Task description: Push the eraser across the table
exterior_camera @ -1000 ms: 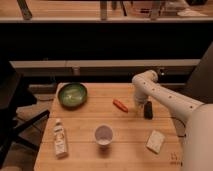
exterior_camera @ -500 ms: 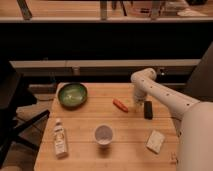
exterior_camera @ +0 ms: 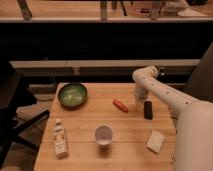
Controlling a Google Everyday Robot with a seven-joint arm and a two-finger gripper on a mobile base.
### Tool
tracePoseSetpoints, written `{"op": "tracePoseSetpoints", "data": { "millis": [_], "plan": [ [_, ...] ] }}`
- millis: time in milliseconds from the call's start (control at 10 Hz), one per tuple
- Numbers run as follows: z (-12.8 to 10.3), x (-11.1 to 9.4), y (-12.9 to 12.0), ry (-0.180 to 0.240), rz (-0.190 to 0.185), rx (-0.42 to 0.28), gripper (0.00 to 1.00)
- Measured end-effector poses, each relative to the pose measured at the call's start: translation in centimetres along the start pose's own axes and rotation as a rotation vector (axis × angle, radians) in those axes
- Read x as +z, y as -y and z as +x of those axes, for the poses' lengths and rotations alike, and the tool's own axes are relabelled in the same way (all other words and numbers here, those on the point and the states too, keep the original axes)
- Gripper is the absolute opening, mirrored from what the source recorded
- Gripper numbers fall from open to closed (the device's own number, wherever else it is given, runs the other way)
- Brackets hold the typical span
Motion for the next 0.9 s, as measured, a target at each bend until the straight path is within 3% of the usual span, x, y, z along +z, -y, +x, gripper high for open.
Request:
{"op": "tracePoseSetpoints", "data": {
  "millis": [200,900],
  "plan": [
    [-0.2,0.0,0.5,0.003,-0.003,-0.008,0.0],
    [4.9,0.1,0.6,0.013,-0.008,0.06,0.0]
  ]
}}
